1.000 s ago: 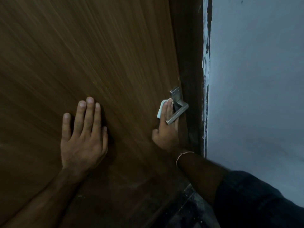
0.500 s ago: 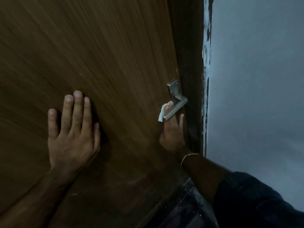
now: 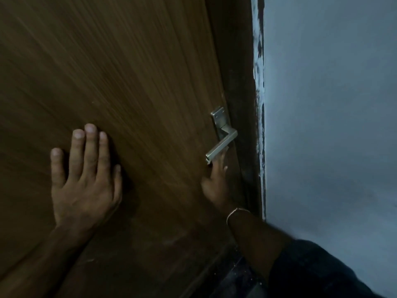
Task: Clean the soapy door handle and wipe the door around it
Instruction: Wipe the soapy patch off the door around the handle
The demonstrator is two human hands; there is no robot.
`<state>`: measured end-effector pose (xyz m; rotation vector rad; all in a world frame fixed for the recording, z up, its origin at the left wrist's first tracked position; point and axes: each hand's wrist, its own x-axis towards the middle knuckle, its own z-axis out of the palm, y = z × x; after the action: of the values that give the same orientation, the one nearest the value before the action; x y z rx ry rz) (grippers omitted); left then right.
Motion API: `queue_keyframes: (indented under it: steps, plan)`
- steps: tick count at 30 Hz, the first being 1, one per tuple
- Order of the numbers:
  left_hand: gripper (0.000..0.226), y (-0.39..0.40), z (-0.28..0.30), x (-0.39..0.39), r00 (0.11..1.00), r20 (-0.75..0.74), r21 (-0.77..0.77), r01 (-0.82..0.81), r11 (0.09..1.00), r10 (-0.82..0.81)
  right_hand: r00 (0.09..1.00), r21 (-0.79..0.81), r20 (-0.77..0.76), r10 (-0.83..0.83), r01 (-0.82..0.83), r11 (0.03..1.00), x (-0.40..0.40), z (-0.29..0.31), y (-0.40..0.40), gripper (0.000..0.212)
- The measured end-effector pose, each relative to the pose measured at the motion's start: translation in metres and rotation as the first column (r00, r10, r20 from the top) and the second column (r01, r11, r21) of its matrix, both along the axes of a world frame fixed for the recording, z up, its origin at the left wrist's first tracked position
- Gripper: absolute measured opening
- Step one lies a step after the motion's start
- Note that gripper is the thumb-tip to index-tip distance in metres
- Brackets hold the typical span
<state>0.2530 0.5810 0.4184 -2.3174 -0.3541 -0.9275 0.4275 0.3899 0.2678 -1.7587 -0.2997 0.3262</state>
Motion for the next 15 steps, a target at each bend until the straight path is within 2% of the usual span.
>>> queue_keyframes:
  steps: [2, 4, 9, 11, 13, 15]
  plan:
    - [0.073, -0.003, 0.003, -0.002, 1.0, -0.022, -0.017, 0.014, 1.0, -0.015, 0.987, 0.14, -0.144, -0.074, 0.095, 0.986, 0.02, 0.015, 0.0, 0.096]
    - [0.073, -0.006, 0.005, -0.003, 0.999, -0.029, -0.016, 0.021, 1.0, -0.021, 0.984, 0.154, -0.149, -0.095, 0.118, 0.981, 0.031, 0.022, -0.002, 0.098]
    - [0.072, -0.014, 0.006, -0.004, 1.0, -0.014, -0.001, 0.017, 1.0, -0.017, 0.991, 0.033, -0.133, 0.012, -0.007, 0.999, 0.03, 0.011, -0.015, 0.094]
    - [0.073, -0.01, 0.006, -0.003, 0.999, -0.023, 0.018, 0.023, 1.0, -0.022, 0.989, 0.021, -0.146, -0.019, 0.022, 1.0, 0.034, 0.019, -0.01, 0.102]
    - [0.074, -0.008, 0.006, -0.003, 1.0, -0.024, 0.042, 0.016, 0.999, -0.015, 0.984, 0.004, -0.172, -0.045, 0.047, 0.999, 0.025, 0.026, -0.001, 0.1]
    - [0.074, -0.009, 0.004, -0.003, 1.0, -0.004, 0.035, 0.014, 0.999, -0.014, 0.999, -0.062, -0.046, 0.004, -0.007, 0.998, -0.012, 0.019, 0.009, 0.097]
